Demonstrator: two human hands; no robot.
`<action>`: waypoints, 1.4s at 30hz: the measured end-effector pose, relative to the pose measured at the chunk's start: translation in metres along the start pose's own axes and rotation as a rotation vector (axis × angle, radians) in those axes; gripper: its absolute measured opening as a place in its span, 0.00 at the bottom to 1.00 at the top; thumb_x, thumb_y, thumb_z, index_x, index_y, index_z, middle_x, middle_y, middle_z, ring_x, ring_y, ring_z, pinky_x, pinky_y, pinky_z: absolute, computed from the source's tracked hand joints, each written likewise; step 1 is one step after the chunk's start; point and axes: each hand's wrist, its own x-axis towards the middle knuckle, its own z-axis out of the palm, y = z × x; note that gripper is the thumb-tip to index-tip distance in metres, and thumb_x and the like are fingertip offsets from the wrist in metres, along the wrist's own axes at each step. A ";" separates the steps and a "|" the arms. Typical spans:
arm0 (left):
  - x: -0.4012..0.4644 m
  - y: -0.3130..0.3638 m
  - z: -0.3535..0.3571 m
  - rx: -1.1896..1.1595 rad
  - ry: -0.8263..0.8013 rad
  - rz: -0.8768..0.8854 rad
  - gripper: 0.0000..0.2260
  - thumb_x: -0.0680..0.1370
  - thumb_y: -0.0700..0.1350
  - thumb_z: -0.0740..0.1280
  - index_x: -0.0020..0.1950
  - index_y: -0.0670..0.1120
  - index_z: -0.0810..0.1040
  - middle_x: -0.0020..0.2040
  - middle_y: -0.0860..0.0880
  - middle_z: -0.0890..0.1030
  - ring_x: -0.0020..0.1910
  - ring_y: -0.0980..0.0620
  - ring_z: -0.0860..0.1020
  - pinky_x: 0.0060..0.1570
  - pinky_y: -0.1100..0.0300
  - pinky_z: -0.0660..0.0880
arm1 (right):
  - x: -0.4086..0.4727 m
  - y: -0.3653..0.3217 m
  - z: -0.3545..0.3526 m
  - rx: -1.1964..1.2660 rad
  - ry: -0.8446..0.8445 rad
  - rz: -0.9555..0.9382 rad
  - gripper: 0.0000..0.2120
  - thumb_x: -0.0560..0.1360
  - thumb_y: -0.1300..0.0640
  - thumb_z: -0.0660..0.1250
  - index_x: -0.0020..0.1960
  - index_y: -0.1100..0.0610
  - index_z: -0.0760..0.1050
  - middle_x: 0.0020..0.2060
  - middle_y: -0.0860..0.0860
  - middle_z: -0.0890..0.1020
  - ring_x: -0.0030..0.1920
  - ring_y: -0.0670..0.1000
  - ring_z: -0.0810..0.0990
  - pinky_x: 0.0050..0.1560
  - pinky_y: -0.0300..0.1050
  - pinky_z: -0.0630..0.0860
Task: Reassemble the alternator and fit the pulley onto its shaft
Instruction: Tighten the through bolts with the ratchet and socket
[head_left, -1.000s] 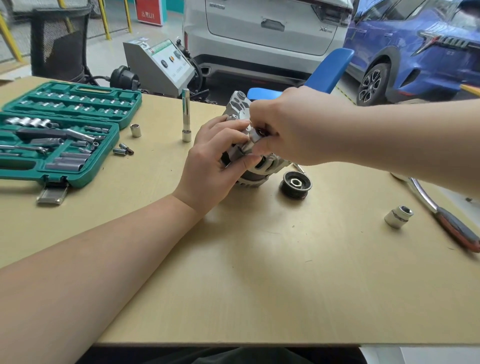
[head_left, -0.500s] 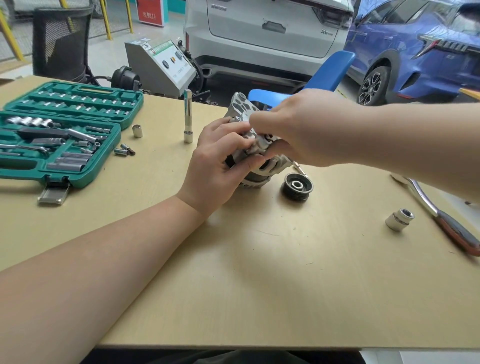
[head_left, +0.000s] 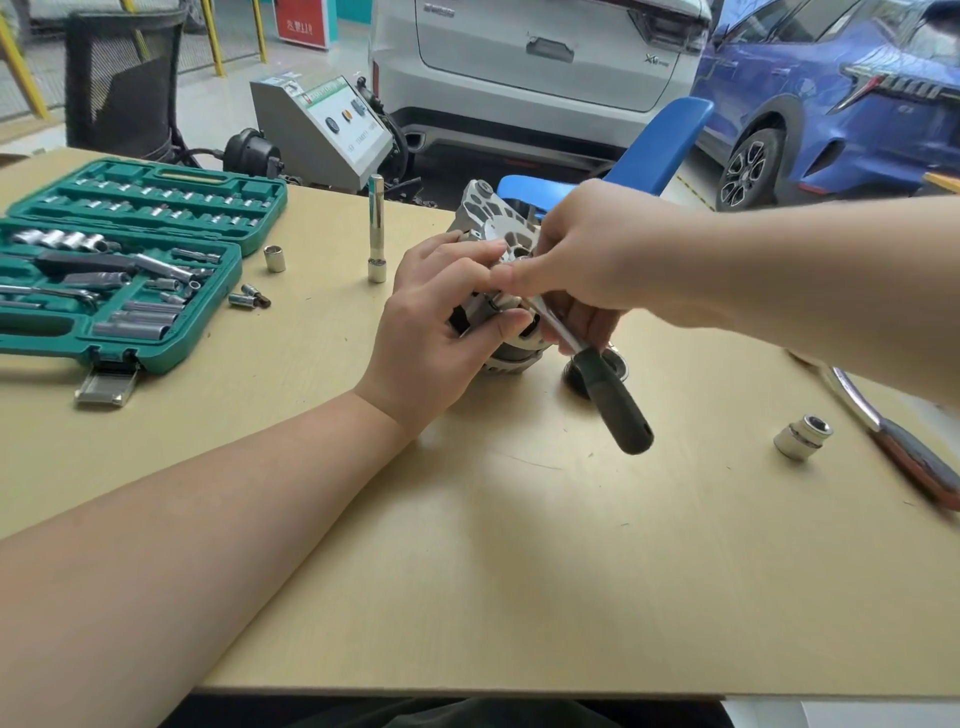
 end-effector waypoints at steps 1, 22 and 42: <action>0.000 0.000 0.000 -0.001 -0.007 -0.004 0.11 0.77 0.42 0.81 0.55 0.38 0.85 0.65 0.46 0.83 0.70 0.36 0.76 0.72 0.39 0.72 | -0.001 -0.003 -0.002 -0.035 -0.006 0.000 0.21 0.76 0.42 0.75 0.47 0.61 0.80 0.32 0.56 0.87 0.31 0.57 0.87 0.31 0.48 0.83; 0.000 -0.001 0.000 -0.022 0.036 0.039 0.11 0.77 0.44 0.81 0.50 0.40 0.82 0.63 0.52 0.81 0.70 0.38 0.76 0.72 0.37 0.72 | 0.008 0.016 -0.024 -1.033 0.113 -1.048 0.06 0.83 0.57 0.67 0.58 0.58 0.77 0.45 0.56 0.84 0.49 0.64 0.80 0.58 0.60 0.74; 0.001 -0.001 -0.002 -0.009 -0.018 0.015 0.10 0.77 0.41 0.80 0.54 0.38 0.85 0.66 0.47 0.82 0.71 0.37 0.76 0.71 0.36 0.73 | 0.001 -0.008 -0.002 -0.456 0.078 -0.123 0.21 0.77 0.39 0.71 0.46 0.58 0.78 0.30 0.53 0.84 0.29 0.52 0.82 0.27 0.42 0.74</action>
